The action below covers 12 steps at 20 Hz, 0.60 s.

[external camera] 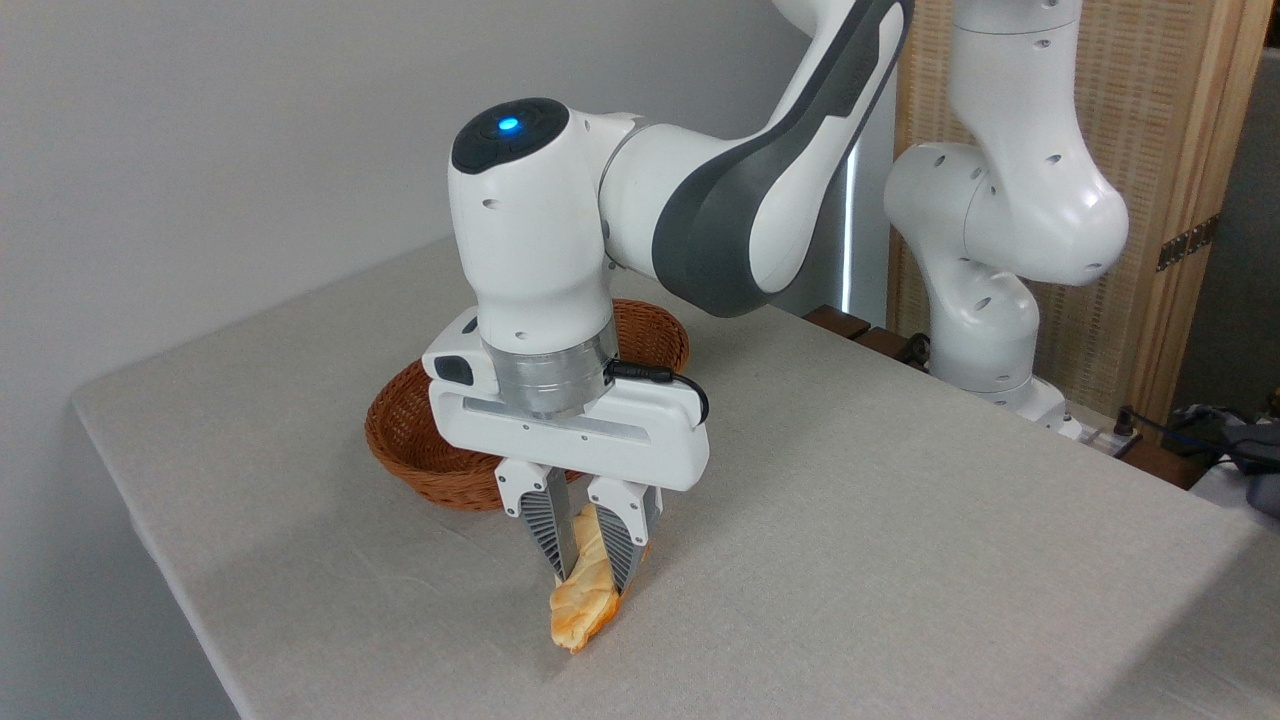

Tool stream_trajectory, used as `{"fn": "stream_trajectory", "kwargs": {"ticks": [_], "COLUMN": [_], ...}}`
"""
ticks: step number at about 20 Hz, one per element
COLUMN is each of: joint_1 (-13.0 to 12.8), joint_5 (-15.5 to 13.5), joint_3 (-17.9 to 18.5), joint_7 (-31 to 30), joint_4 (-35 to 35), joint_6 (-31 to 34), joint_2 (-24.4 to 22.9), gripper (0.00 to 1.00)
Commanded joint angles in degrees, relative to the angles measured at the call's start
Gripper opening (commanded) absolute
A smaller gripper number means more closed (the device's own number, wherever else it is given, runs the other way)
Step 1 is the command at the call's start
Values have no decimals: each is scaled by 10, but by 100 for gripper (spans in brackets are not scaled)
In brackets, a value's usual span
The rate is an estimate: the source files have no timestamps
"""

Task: Put bread into the basket
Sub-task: 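Close the gripper fingers around the middle of the bread roll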

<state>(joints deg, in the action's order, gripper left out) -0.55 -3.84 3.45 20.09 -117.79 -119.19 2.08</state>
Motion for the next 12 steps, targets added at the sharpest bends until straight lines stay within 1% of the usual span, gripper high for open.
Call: {"fn": "stream_trajectory", "kwargs": {"ticks": [1,7,9,10,12], "joint_1": [-1,-1,-1,-1,-1], "joint_5": [8,8,8,8,8], "joint_3": [1,1,1,1,1], "joint_7": [6,7,7,10,10], "joint_4": [-2,-2,-2,-2,-2], "joint_6": [-14,-14,-14,-14,-14], "joint_2": [0,0,0,0,0], "gripper": [46,45,42,38,34]}}
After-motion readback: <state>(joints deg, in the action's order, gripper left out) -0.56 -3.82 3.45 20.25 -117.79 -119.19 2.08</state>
